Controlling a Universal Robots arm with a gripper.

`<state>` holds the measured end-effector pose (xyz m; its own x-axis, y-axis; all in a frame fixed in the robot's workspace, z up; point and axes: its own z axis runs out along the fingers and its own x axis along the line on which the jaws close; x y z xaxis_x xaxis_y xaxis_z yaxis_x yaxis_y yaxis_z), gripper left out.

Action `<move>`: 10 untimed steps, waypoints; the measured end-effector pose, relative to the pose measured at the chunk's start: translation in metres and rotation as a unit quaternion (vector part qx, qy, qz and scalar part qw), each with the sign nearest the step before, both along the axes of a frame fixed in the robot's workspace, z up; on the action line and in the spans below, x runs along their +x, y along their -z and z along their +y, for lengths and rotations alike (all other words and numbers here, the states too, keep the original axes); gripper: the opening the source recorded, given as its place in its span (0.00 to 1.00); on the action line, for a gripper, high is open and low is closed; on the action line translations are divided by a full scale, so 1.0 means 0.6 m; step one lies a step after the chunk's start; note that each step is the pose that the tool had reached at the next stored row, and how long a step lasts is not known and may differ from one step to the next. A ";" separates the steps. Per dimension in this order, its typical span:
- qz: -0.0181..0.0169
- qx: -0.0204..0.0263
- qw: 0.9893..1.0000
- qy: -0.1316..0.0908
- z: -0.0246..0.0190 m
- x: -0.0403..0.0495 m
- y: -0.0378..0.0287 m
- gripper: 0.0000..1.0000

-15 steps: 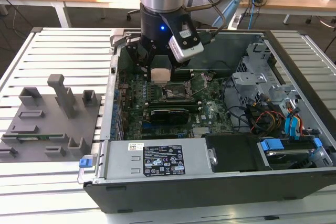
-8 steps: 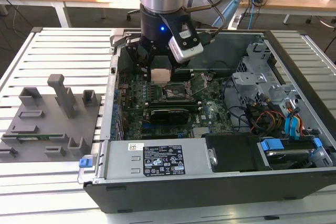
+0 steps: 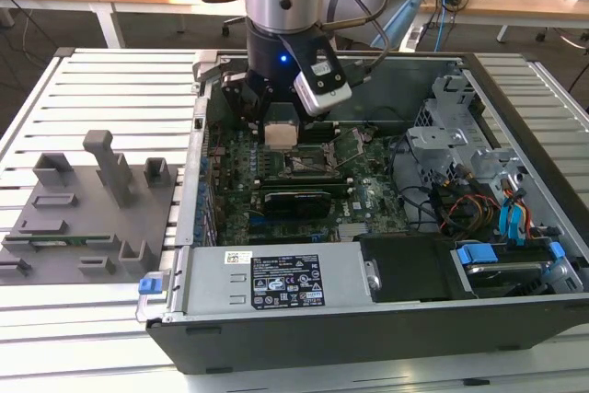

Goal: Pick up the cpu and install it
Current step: 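Pick up the cpu and move it towards the insertion slot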

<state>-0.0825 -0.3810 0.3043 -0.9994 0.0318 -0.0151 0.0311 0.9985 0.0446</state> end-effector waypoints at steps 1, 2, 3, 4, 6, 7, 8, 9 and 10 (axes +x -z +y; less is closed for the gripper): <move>0.000 0.000 1.000 0.000 0.0017 0.000 0.003 0.55; 0.000 0.000 1.000 0.000 0.0057 0.000 0.008 0.55; 0.000 0.000 1.000 0.000 0.0095 0.000 0.014 0.55; 0.000 0.000 1.000 0.000 0.0123 0.000 0.018 0.55; 0.000 0.000 1.000 0.000 0.0189 0.000 0.025 0.55; 0.000 0.000 1.000 0.000 0.0228 0.000 0.029 0.55; 0.000 0.000 1.000 0.000 0.0260 0.000 0.032 0.55; 0.000 0.000 1.000 0.000 0.0319 0.000 0.038 0.55; 0.000 0.000 1.000 0.000 0.0353 0.002 0.041 0.55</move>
